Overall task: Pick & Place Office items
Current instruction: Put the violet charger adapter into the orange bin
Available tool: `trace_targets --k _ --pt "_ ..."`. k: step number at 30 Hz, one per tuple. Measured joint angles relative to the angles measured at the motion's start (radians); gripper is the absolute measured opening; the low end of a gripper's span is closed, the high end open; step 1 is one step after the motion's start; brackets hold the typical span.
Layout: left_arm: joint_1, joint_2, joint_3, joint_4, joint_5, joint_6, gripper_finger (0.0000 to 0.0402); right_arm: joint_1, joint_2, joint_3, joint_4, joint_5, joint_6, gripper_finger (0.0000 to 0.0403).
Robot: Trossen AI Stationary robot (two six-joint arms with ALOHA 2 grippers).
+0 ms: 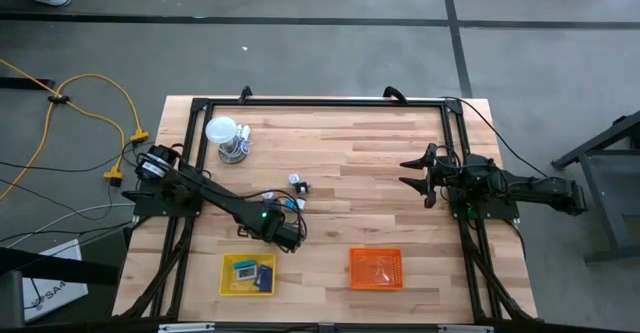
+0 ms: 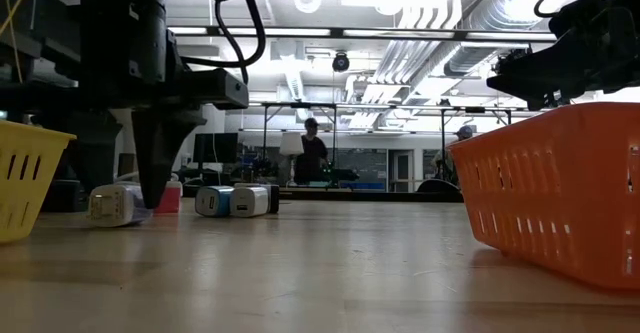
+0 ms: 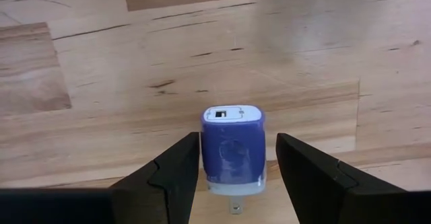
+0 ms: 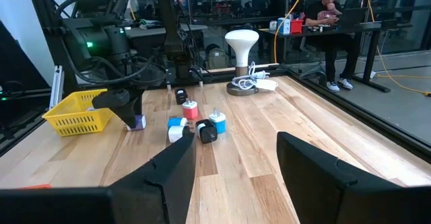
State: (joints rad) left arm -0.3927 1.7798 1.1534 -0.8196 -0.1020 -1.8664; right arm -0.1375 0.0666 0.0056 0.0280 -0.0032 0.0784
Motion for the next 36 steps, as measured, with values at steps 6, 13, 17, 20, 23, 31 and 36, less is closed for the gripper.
trace_targets --k 6,13,17,20,23,31,36 --pt "0.0 0.0 0.0 -0.002 0.0 -0.009 0.0151 0.0 0.0 0.0 0.0 0.0 0.0 0.0195" --pt "0.0 0.0 0.0 -0.002 0.0 -0.012 0.0133 0.0 0.0 0.0 0.0 0.0 0.0 0.0195" --pt "0.0 0.0 0.0 -0.003 0.0 -0.012 0.0132 0.0 0.0 0.0 0.001 0.0 0.0 0.0195" --pt "-0.002 0.0 0.0 -0.003 0.0 -0.012 0.0131 0.0 0.0 0.0 0.001 0.0 0.0 0.0195" --pt "-0.004 -0.002 0.0 -0.003 -0.002 -0.016 0.0131 0.0 0.0 0.0 0.001 0.0 0.0 0.0195" --pt "-0.017 -0.018 0.001 -0.003 -0.051 0.011 0.013 0.0 0.0 0.0 0.001 0.0 0.0 0.0195" --pt "-0.018 -0.057 0.001 0.0 -0.114 0.072 0.013 0.0 0.0 0.0 0.001 0.0 0.0 0.0195"
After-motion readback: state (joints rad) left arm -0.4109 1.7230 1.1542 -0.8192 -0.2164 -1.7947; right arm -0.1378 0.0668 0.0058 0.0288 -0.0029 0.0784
